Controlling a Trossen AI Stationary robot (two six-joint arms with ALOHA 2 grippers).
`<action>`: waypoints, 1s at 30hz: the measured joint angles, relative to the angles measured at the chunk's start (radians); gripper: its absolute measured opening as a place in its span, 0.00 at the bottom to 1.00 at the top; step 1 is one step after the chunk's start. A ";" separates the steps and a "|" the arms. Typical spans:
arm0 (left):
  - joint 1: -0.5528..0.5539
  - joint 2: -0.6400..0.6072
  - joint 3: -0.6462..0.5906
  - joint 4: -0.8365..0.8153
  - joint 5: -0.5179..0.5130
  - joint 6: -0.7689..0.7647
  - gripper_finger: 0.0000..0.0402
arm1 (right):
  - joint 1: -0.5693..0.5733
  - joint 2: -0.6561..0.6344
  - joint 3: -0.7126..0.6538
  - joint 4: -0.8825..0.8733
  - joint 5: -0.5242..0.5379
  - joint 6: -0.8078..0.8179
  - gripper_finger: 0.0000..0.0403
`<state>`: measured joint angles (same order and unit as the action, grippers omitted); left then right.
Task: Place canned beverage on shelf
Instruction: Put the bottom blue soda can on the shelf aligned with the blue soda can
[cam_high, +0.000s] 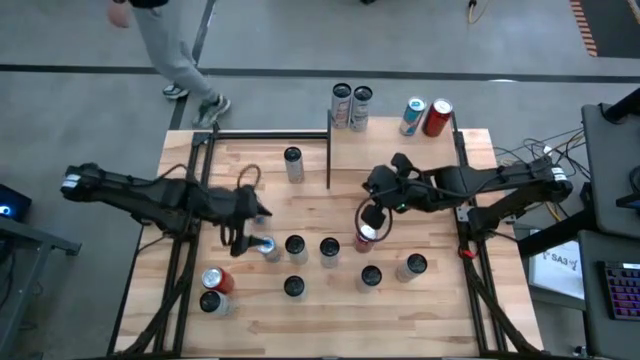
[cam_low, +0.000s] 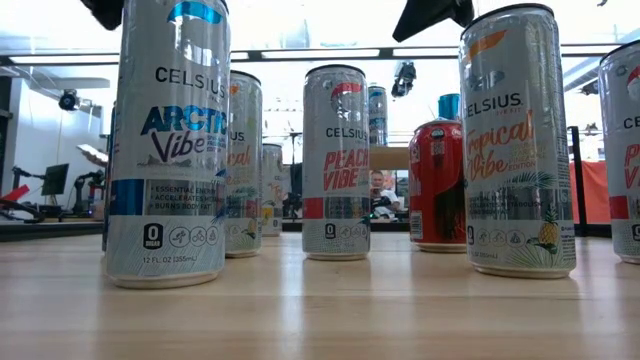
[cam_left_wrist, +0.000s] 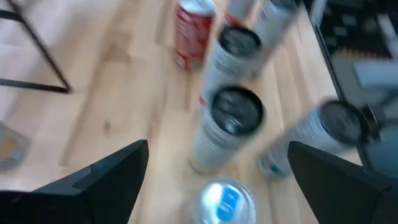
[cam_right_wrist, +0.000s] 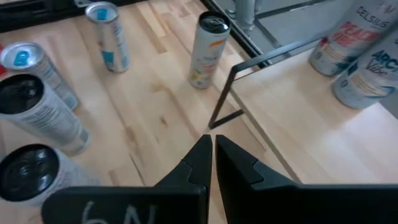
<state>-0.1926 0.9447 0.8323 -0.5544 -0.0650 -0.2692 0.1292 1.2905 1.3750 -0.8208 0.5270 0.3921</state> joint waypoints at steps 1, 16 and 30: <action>-0.022 0.013 0.009 -0.023 -0.001 0.007 0.92 | 0.004 0.000 -0.004 0.002 0.000 0.000 0.03; -0.167 0.148 0.024 -0.154 -0.093 -0.077 0.92 | 0.011 0.000 -0.059 0.052 -0.002 0.008 0.03; -0.167 0.201 0.024 -0.146 -0.137 -0.084 0.92 | 0.011 0.000 -0.060 0.052 -0.002 0.008 0.03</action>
<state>-0.3595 1.1456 0.8562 -0.7002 -0.2024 -0.3534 0.1398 1.2903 1.3148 -0.7685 0.5247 0.4004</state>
